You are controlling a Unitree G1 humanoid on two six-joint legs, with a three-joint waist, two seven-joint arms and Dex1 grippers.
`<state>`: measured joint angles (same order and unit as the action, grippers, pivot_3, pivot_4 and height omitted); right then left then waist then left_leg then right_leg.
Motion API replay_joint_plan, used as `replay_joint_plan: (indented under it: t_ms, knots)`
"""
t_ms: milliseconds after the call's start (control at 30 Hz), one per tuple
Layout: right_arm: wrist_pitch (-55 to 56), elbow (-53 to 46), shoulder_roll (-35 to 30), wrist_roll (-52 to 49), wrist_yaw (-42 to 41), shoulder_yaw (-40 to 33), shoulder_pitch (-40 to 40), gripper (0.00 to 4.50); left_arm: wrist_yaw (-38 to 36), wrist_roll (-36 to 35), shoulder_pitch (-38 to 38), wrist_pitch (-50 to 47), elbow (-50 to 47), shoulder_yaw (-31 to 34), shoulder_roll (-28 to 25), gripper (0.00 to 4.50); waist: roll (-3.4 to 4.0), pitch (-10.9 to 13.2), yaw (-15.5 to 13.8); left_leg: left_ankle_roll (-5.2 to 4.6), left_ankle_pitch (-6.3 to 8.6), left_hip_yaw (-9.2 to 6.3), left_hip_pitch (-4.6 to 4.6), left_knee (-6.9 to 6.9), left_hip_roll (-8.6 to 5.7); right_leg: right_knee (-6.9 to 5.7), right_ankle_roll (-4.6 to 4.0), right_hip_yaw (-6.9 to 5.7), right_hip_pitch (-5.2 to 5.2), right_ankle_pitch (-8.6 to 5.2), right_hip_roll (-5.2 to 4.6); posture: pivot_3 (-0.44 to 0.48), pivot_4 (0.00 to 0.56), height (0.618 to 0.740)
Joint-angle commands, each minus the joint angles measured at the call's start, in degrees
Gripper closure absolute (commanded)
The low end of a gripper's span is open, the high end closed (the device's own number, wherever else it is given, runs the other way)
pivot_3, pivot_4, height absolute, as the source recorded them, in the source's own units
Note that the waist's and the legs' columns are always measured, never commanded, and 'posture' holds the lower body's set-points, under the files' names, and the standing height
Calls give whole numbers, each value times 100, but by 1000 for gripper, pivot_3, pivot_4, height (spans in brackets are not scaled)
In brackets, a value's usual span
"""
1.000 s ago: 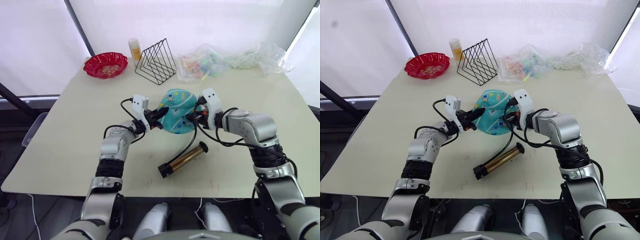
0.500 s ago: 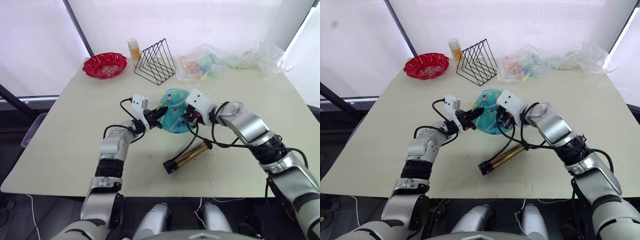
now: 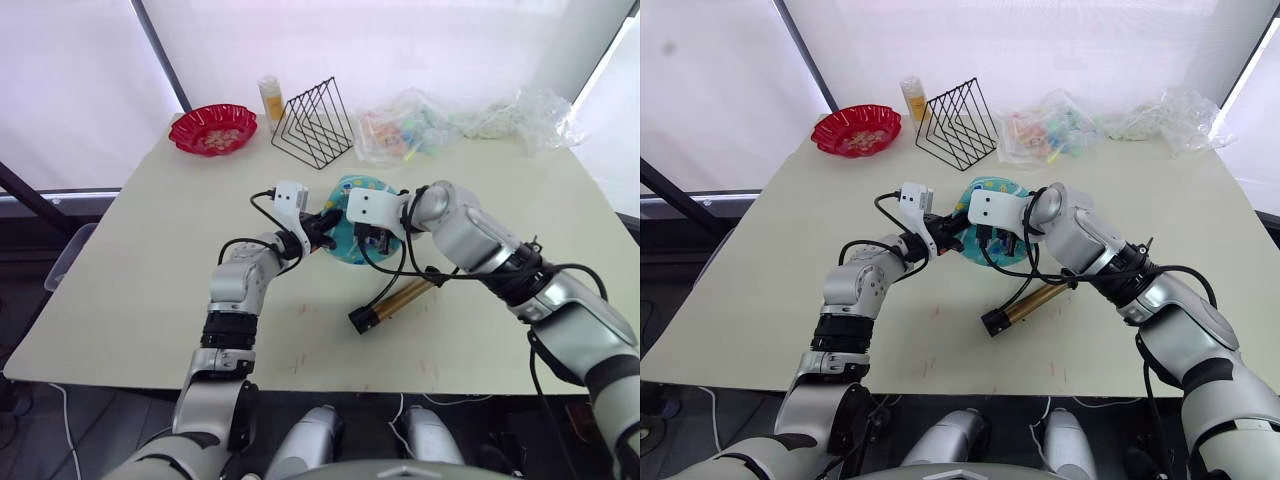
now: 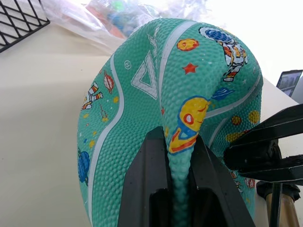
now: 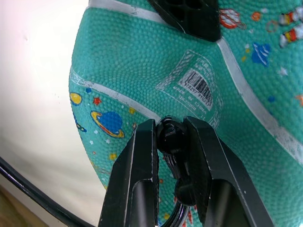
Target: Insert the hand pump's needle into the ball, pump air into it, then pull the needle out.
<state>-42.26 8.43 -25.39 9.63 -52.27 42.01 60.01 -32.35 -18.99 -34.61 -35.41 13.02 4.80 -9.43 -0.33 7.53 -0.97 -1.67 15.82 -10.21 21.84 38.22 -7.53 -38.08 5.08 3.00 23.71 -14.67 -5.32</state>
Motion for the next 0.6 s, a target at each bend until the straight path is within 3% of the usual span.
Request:
replay_joint_plan:
  t_ms: [33, 600]
  knots:
    - [200, 237, 342, 159, -213, 155, 92, 4174, 24, 53, 154, -299, 162, -425, 198, 4500, 0, 0, 6, 0, 0, -1, -1, 0, 0, 0, -1, -1, -1, 0, 0, 0, 150, 740]
    - [608, 969, 296, 1005, -664, 90, -143, 4174, 115, 58, 144, -208, 310, -281, 125, 4500, 0, -3, 11, 23, -13, -53, -6, -3, 9, 13, -21, -49, -25, 12, 17, 0, 150, 740]
